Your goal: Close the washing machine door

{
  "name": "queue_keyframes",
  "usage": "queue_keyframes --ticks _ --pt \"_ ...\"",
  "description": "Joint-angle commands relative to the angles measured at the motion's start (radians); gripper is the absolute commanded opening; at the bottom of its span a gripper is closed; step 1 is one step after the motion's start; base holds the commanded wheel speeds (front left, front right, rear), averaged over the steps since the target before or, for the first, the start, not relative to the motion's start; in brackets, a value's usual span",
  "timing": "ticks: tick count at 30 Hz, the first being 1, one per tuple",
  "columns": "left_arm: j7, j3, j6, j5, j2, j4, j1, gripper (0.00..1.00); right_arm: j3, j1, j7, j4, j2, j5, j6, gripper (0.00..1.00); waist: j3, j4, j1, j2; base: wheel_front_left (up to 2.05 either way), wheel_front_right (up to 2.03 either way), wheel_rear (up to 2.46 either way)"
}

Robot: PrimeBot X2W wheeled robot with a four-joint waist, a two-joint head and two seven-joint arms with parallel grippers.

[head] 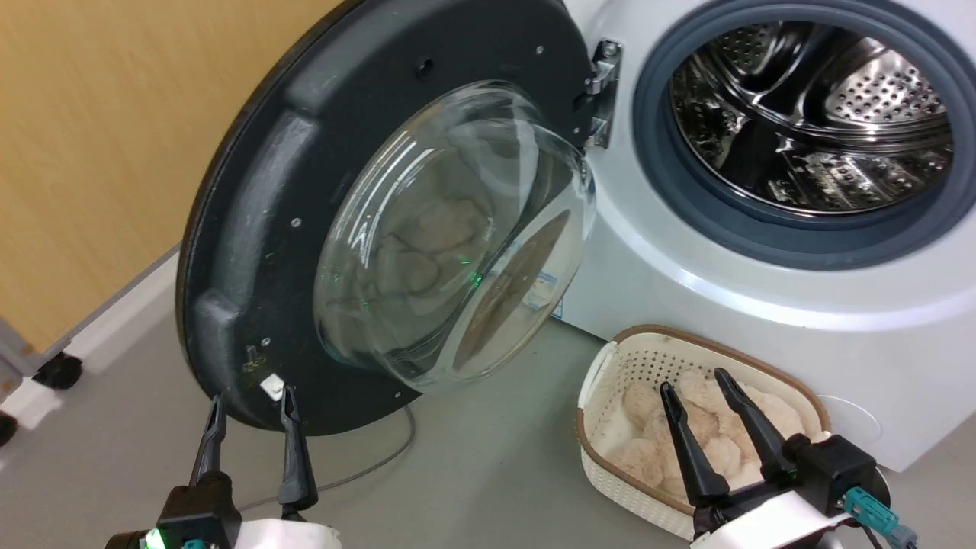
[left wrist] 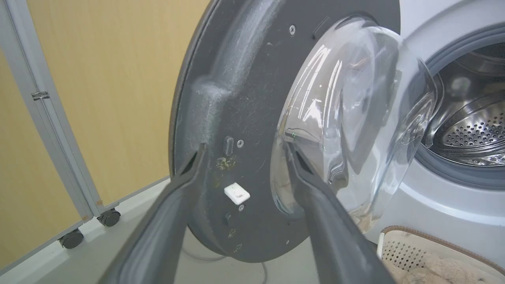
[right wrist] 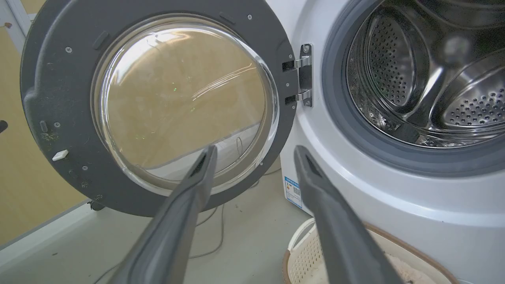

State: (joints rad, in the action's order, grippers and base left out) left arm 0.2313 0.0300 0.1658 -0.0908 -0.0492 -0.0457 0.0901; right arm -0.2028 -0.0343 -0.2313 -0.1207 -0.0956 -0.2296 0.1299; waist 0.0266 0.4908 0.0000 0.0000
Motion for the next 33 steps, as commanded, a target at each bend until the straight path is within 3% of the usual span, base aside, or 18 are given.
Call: queue_keyframes --ticks 1,14,15,16,22,25,29,33 --pt "0.01 0.0 0.009 -0.004 -0.001 -0.005 0.016 1.0 -0.005 -0.019 -0.01 -0.005 -0.006 -0.012 0.001 1.0 0.001 0.006 0.0 0.0 0.0 0.0 0.0" --pt "0.03 0.0 0.019 -0.021 -0.001 -0.006 0.023 0.98 -0.023 -0.026 -0.03 -0.017 -0.014 -0.034 0.001 1.0 0.006 0.05 0.0 0.0 0.0 0.0 0.0" --pt "0.03 0.0 0.018 -0.021 -0.001 -0.006 0.023 0.35 -0.023 -0.025 -0.03 -0.017 -0.014 -0.035 0.001 1.0 0.006 0.05 0.0 0.0 0.0 0.0 0.0" --pt "0.03 -0.001 0.014 -0.022 -0.001 -0.006 0.023 0.0 -0.022 -0.025 -0.03 -0.017 -0.014 -0.035 0.001 1.0 0.006 0.05 0.0 0.0 0.0 0.0 0.0" --pt "0.03 -0.054 -0.013 -0.089 -0.001 -0.03 0.001 0.0 -0.015 -0.016 -0.03 -0.012 -0.011 -0.031 0.001 1.0 0.007 0.051 0.0 0.0 0.0 0.0 0.0" --pt "0.03 -0.113 -0.056 -0.156 -0.01 -0.032 -0.037 0.0 -0.007 -0.006 -0.03 -0.004 -0.012 -0.025 0.001 1.0 0.009 0.052 0.0 0.0 0.0 0.0 0.0" --pt "0.022 -0.21 -0.122 -0.297 -0.043 0.02 -0.134 0.0 0.014 0.011 -0.03 0.011 -0.018 -0.014 0.001 1.0 0.025 0.051 0.0 0.0 0.0 0.0 0.0" --pt "-0.069 -0.311 -0.166 -0.477 -0.093 0.103 -0.267 0.0 0.038 0.032 -0.03 0.026 -0.021 -0.003 0.001 1.0 0.039 0.049 0.0 0.0 0.0 0.0 0.0"
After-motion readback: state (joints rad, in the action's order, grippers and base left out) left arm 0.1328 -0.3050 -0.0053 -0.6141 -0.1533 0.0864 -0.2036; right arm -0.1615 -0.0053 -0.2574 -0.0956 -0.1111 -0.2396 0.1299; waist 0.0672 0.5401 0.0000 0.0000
